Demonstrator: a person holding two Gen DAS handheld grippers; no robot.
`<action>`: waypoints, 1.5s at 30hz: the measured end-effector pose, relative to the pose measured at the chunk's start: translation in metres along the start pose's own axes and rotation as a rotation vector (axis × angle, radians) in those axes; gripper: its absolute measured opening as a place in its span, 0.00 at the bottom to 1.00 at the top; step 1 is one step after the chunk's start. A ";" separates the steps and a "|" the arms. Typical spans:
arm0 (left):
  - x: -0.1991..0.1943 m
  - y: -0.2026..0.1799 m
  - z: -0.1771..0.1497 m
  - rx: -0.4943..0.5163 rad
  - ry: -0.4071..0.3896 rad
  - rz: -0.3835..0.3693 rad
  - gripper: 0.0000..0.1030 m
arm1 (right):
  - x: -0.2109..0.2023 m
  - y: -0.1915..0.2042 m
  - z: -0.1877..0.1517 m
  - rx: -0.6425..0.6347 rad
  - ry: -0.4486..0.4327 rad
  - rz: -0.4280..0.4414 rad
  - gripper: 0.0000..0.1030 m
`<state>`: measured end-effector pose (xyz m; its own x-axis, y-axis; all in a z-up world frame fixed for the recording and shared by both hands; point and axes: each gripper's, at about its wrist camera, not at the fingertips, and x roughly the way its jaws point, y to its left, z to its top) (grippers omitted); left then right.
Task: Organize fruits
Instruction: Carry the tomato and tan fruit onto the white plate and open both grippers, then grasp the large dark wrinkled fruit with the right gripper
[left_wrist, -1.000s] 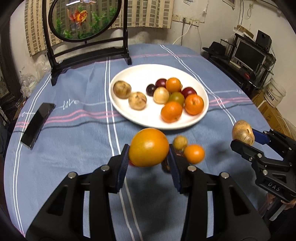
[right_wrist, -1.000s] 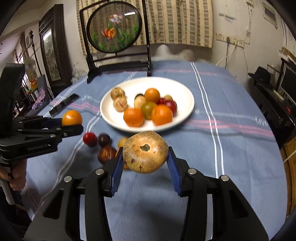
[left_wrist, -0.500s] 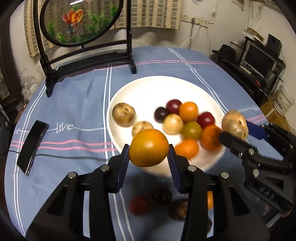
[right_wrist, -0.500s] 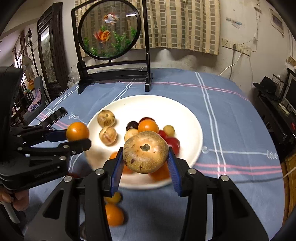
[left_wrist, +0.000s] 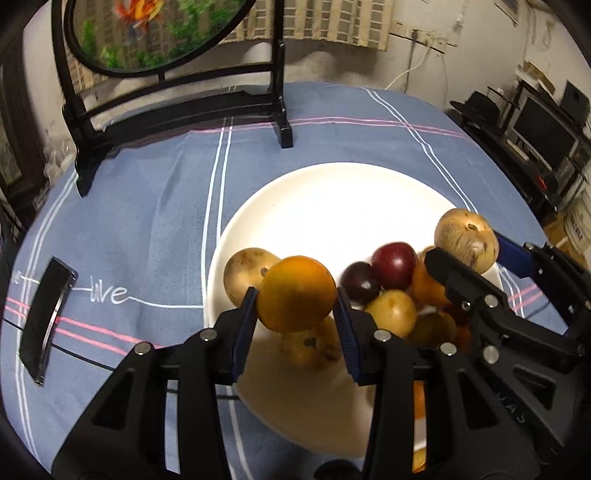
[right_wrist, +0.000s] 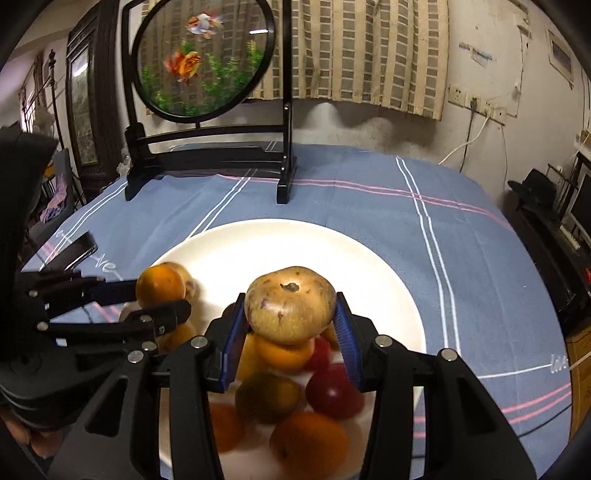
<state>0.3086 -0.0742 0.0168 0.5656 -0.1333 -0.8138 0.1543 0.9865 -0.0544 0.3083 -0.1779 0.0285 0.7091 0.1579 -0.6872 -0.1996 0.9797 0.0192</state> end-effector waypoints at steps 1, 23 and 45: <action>0.002 0.002 0.001 -0.014 0.001 0.001 0.41 | 0.005 -0.001 0.001 0.003 0.012 0.001 0.45; -0.079 -0.011 -0.050 0.092 -0.137 0.031 0.82 | -0.066 -0.017 -0.044 0.107 -0.013 0.030 0.57; -0.133 0.021 -0.162 -0.008 -0.129 0.052 0.87 | -0.138 0.002 -0.155 0.217 0.049 0.041 0.57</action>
<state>0.1056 -0.0205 0.0305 0.6719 -0.0924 -0.7349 0.1160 0.9931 -0.0189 0.1052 -0.2168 0.0102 0.6686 0.1974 -0.7170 -0.0735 0.9770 0.2004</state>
